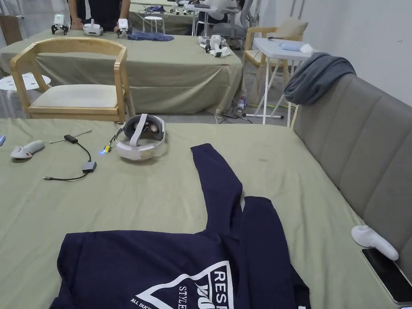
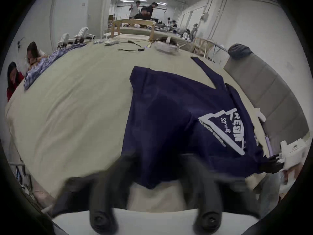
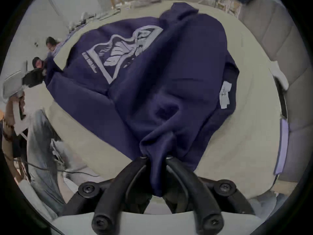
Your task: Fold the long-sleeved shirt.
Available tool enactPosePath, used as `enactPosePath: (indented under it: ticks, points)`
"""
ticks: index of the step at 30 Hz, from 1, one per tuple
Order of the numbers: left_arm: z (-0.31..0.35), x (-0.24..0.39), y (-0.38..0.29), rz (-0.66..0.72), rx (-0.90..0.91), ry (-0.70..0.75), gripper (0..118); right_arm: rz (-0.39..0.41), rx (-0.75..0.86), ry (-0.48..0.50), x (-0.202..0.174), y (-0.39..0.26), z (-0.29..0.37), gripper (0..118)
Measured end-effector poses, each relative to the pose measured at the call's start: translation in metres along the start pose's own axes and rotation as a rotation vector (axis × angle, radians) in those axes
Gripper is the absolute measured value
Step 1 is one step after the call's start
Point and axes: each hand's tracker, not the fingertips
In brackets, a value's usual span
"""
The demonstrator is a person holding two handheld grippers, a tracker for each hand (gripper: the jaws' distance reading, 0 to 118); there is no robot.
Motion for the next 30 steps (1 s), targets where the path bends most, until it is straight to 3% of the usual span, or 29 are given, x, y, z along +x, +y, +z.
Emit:
enactPosePath:
  ticks: [1, 2, 4, 5, 6, 8, 9, 10, 11, 12, 18, 19, 20, 22, 23, 24, 26, 27, 29, 30]
  points:
    - [0.004, -0.002, 0.003, 0.021, 0.023, -0.037, 110, -0.028, 0.018, 0.014, 0.003, 0.003, 0.007, 40]
    - [0.01, -0.003, 0.005, 0.032, 0.041, -0.042, 110, -0.045, 0.045, 0.012, 0.004, 0.006, 0.016, 63]
    - [0.051, -0.002, 0.022, 0.032, 0.165, -0.075, 108, -0.047, 0.133, -0.011, 0.001, 0.012, 0.045, 87]
    - [0.065, -0.001, 0.029, 0.026, 0.186, -0.092, 106, -0.056, 0.2, -0.017, 0.003, 0.014, 0.061, 114]
    - [0.077, 0.001, 0.036, 0.019, 0.212, -0.091, 107, -0.073, 0.27, -0.026, 0.007, 0.017, 0.074, 118]
    - [0.085, 0.005, 0.05, -0.01, 0.267, -0.076, 108, -0.138, 0.32, -0.038, 0.015, 0.032, 0.086, 111]
    - [0.091, 0.009, 0.054, -0.028, 0.283, -0.072, 104, -0.175, 0.331, -0.046, 0.018, 0.037, 0.09, 100]
    - [0.094, 0.015, 0.058, -0.06, 0.287, -0.07, 80, -0.182, 0.348, -0.048, 0.02, 0.043, 0.092, 56]
    - [0.094, 0.021, 0.06, -0.105, 0.294, -0.081, 35, -0.169, 0.358, -0.061, 0.025, 0.041, 0.099, 6]
    - [0.08, 0.025, 0.068, -0.136, 0.294, -0.073, 6, -0.177, 0.375, -0.107, 0.028, 0.045, 0.099, 0]
    - [0.036, 0.059, 0.101, -0.182, 0.246, -0.11, 3, -0.203, 0.41, -0.056, 0.05, 0.135, 0.089, 0]
    - [0.027, 0.065, 0.108, -0.19, 0.246, -0.104, 3, -0.204, 0.412, -0.066, 0.065, 0.163, 0.08, 12]
    - [0.003, 0.067, 0.117, -0.19, 0.247, -0.099, 3, -0.211, 0.414, -0.078, 0.073, 0.188, 0.073, 36]
    - [-0.02, 0.073, 0.135, -0.189, 0.237, -0.102, 3, -0.234, 0.392, -0.136, 0.094, 0.249, 0.042, 107]
    - [-0.028, 0.075, 0.141, -0.185, 0.233, -0.105, 3, -0.232, 0.348, -0.168, 0.103, 0.274, 0.026, 111]
    - [-0.042, 0.08, 0.146, -0.174, 0.22, -0.101, 3, -0.216, 0.325, -0.201, 0.111, 0.299, 0.005, 105]
    - [-0.048, 0.084, 0.149, -0.141, 0.182, -0.082, 3, -0.209, 0.251, -0.251, 0.123, 0.335, -0.034, 83]
    - [-0.048, 0.084, 0.148, -0.14, 0.183, -0.086, 3, -0.216, 0.212, -0.269, 0.129, 0.349, -0.058, 79]
    - [-0.044, 0.087, 0.141, -0.143, 0.162, -0.092, 3, -0.265, 0.157, -0.251, 0.127, 0.356, -0.096, 71]
    - [-0.045, 0.086, 0.138, -0.143, 0.148, -0.085, 4, -0.264, 0.085, -0.242, 0.123, 0.354, -0.114, 73]
